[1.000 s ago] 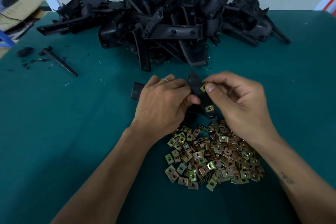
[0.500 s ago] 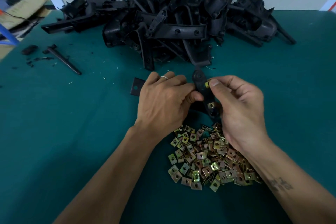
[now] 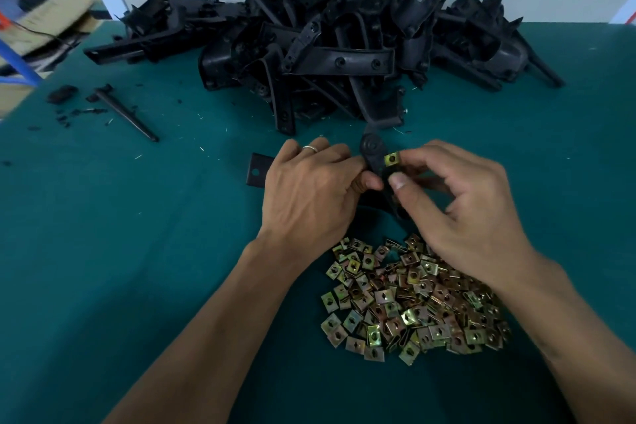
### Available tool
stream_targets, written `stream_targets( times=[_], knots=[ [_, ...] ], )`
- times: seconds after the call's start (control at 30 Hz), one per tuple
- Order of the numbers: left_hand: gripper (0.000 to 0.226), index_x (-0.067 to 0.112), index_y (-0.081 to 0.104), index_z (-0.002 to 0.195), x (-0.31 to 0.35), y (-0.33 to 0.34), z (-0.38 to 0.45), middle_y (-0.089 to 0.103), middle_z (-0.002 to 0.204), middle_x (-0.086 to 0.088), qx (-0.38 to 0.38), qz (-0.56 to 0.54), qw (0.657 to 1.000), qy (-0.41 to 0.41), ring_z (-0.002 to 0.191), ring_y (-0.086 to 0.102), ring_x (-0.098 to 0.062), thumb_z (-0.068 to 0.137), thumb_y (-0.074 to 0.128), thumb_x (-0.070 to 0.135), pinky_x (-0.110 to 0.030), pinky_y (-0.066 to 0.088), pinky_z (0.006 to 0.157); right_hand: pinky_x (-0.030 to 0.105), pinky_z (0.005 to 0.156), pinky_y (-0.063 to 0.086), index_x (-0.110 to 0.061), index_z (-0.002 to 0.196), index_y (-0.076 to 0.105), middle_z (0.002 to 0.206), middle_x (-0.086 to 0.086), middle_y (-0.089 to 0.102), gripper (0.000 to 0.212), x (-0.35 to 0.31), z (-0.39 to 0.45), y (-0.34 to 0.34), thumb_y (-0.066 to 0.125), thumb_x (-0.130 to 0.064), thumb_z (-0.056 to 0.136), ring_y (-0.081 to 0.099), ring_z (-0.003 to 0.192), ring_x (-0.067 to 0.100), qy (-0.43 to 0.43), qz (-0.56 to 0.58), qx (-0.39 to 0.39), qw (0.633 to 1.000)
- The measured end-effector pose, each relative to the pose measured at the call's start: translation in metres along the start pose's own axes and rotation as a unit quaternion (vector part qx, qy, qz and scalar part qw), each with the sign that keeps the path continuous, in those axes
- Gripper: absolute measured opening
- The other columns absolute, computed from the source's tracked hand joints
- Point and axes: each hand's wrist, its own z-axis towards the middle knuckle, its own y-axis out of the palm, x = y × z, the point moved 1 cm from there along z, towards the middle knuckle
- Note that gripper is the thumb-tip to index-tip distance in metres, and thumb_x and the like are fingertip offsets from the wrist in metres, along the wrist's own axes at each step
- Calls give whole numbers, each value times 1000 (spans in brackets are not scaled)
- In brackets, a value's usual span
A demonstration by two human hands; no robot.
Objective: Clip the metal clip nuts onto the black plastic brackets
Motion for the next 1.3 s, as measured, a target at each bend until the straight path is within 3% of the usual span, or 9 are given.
stream_targets(
  times=[0.1,0.27,0.37,0.47,0.7,0.83,1.0,1.17,1.3],
  knots=[
    [23,19,70,84,3,0,1,69,88,5,-15,-2,1000,25,79,57,-24,96,51,24,-38,37,70,41,68,52,-6,102,68,91,-1,63,27,3,2,-8,69,-32,93,62,82,18,-32,-68,-29,997],
    [20,18,62,77,5,-3,2,59,79,4,-39,-11,997,62,75,52,-24,75,42,20,-35,33,67,37,54,46,-7,93,59,87,-2,53,44,-8,2,-1,71,-49,88,45,64,12,-64,-181,-35,981],
    [15,17,58,74,6,-3,2,59,76,3,-31,-14,998,51,73,53,-25,78,44,17,-35,33,66,41,53,51,-3,84,63,78,5,58,42,-13,2,4,75,-42,88,54,64,23,-51,-214,17,975],
    [17,17,59,74,6,-3,2,61,76,1,-26,-12,999,37,74,56,-27,80,44,15,-37,36,66,39,51,50,-2,74,64,72,7,61,45,-14,1,7,74,-43,88,56,58,26,-35,-218,52,974],
    [18,16,59,72,7,-6,2,61,74,1,-33,-16,999,34,72,55,-27,76,41,13,-35,34,64,28,56,35,-7,75,51,74,3,50,39,-9,3,8,68,-37,92,43,62,19,-70,-206,21,976],
    [10,11,60,70,6,-7,2,61,69,-2,-27,-19,999,28,68,58,-30,70,59,1,-34,39,60,24,63,26,-8,79,48,78,2,47,34,-9,5,8,65,-33,95,34,68,14,-82,-186,0,979],
    [8,10,60,68,7,-8,1,59,64,-2,-20,-16,1000,11,59,57,-30,65,61,2,-21,11,50,34,59,37,-12,84,48,83,-3,45,35,-9,6,5,59,-41,99,38,71,15,-80,-194,-35,977],
    [6,12,60,64,9,-6,1,59,64,2,-29,2,999,22,53,54,-27,65,56,8,-24,21,49,32,58,30,-15,83,40,81,-5,39,35,-11,6,2,56,-41,99,37,71,16,-86,-214,-56,971],
    [4,12,58,63,6,-5,2,56,62,1,-38,0,999,27,50,51,-29,65,57,9,-21,9,49,32,62,29,-13,83,42,82,-3,41,32,-12,7,3,54,-37,101,40,76,19,-100,-212,-69,970]
  ],
)
